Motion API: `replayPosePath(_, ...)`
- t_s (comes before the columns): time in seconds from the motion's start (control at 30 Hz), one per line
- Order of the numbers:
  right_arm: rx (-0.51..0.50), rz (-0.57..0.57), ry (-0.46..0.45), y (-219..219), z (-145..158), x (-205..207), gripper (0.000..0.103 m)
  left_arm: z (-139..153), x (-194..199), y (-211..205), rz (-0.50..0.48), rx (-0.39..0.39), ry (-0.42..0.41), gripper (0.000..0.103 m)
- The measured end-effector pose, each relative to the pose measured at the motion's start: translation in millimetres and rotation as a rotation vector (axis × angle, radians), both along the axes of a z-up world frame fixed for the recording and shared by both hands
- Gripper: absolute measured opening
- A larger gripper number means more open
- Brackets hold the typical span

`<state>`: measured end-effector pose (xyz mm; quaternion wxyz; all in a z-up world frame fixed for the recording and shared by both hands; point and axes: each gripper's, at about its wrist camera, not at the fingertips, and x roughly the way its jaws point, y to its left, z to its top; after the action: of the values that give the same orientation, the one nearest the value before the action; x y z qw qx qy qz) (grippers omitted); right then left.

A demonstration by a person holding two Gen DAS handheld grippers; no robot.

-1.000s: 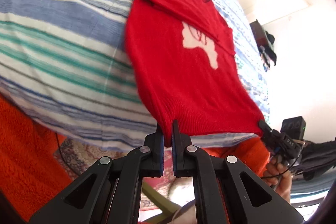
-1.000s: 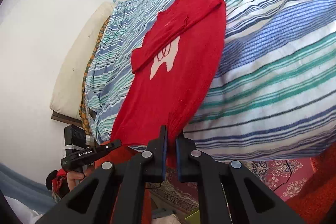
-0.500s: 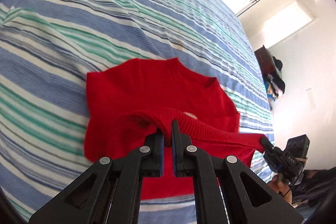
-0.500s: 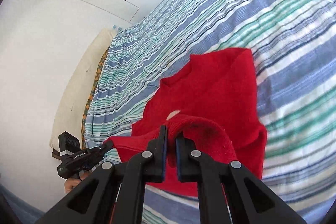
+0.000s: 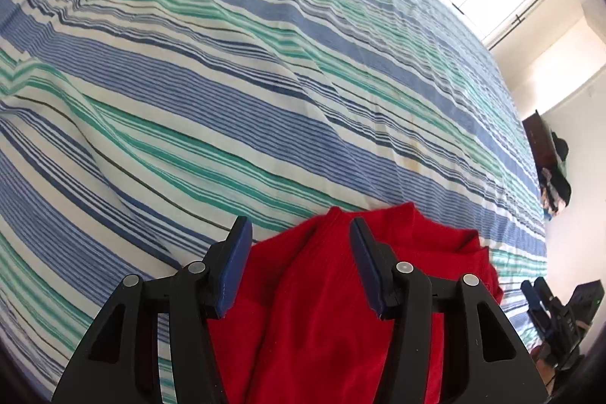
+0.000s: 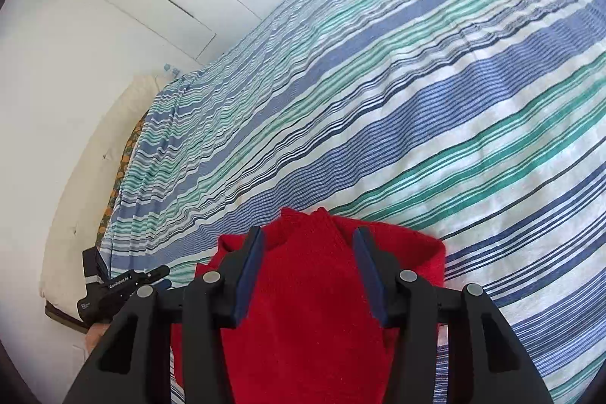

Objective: Fold small clothes

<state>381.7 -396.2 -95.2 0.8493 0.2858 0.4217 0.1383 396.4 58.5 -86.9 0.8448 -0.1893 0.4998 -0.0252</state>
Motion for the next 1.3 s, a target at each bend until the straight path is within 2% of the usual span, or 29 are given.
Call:
replayPosePath(0.1, -0.052, 0.195, -0.063, 26, 17, -28, 0.048, 9, -45, -27, -0.164, 0.006, -0.06, 0.056)
replayPosePath(0.17, -0.087, 0.338, -0.08, 52, 15, -57, 0.047, -3, -77, -50, -0.274, 0.019, -0.058, 0.061)
replayPosePath(0.2, -0.117, 0.395, -0.073, 62, 7, -70, 0.046, -16, -87, -61, -0.311, 0.046, -0.032, 0.066)
replayPosePath(0.23, -0.157, 0.435, -0.056, 70, -5, -81, 0.046, -32, -93, -70, -0.331, 0.091, 0.009, 0.067)
replayPosePath(0.3, -0.27, 0.431, 0.036, 69, -42, -92, 0.043, -64, -94, -71, -0.319, 0.155, 0.092, 0.065)
replayPosePath(0.33, -0.338, 0.387, 0.113, 60, -64, -92, 0.033, -68, -95, -66, -0.297, 0.14, 0.095, 0.062)
replayPosePath(0.37, -0.339, 0.342, 0.142, 48, -75, -93, 0.011, -63, -96, -60, -0.267, 0.119, 0.087, 0.058)
replayPosePath(0.4, -0.322, 0.293, 0.137, 38, -72, -96, 0.009, -53, -99, -56, -0.234, 0.102, 0.085, 0.059)
replayPosePath(0.43, -0.32, 0.252, 0.124, 33, -61, -100, 0.01, -43, -104, -52, -0.212, 0.081, 0.072, 0.064)
replayPosePath(0.47, -0.326, 0.235, 0.092, 32, -46, -108, 0.012, -31, -111, -49, -0.2, 0.067, 0.048, 0.073)
replayPosePath(0.53, -0.332, 0.247, 0.01, 37, -18, -127, 0.015, -13, -134, -47, -0.188, 0.092, -0.008, 0.085)
replayPosePath(0.57, -0.338, 0.249, -0.013, 40, -8, -137, 0.021, -8, -149, -46, -0.181, 0.12, -0.028, 0.09)
replayPosePath(0.6, -0.345, 0.243, -0.024, 43, -2, -148, 0.028, -6, -163, -45, -0.171, 0.151, -0.037, 0.09)
replayPosePath(0.63, -0.354, 0.231, -0.028, 47, 0, -158, 0.031, -8, -175, -42, -0.161, 0.179, -0.033, 0.09)
replayPosePath(0.77, -0.399, 0.161, -0.006, 47, -16, -209, 0.034, -45, -216, -30, -0.106, 0.256, 0.038, 0.09)
replayPosePath(0.83, -0.455, 0.12, 0.057, 45, -40, -227, 0.044, -74, -223, -31, -0.09, 0.303, 0.095, 0.091)
replayPosePath(0.87, -0.49, 0.098, 0.1, 43, -53, -236, 0.047, -84, -228, -30, -0.092, 0.317, 0.09, 0.094)
replayPosePath(0.9, -0.483, 0.08, 0.107, 39, -63, -243, 0.047, -87, -234, -32, -0.092, 0.336, 0.051, 0.095)
replayPosePath(0.93, -0.463, 0.062, 0.063, 35, -65, -251, 0.047, -88, -237, -36, -0.093, 0.363, 0.023, 0.096)
replayPosePath(1.0, -0.476, 0.067, 0.041, 34, -68, -254, 0.047, -90, -236, -42, -0.093, 0.398, 0.02, 0.097)
replayPosePath(1.13, -0.476, 0.079, 0.045, 34, -75, -247, 0.05, -94, -235, -39, -0.091, 0.388, 0.025, 0.098)
replayPosePath(1.3, -0.495, 0.087, -0.005, 34, -80, -254, 0.05, -95, -236, -37, -0.105, 0.392, 0.022, 0.098)
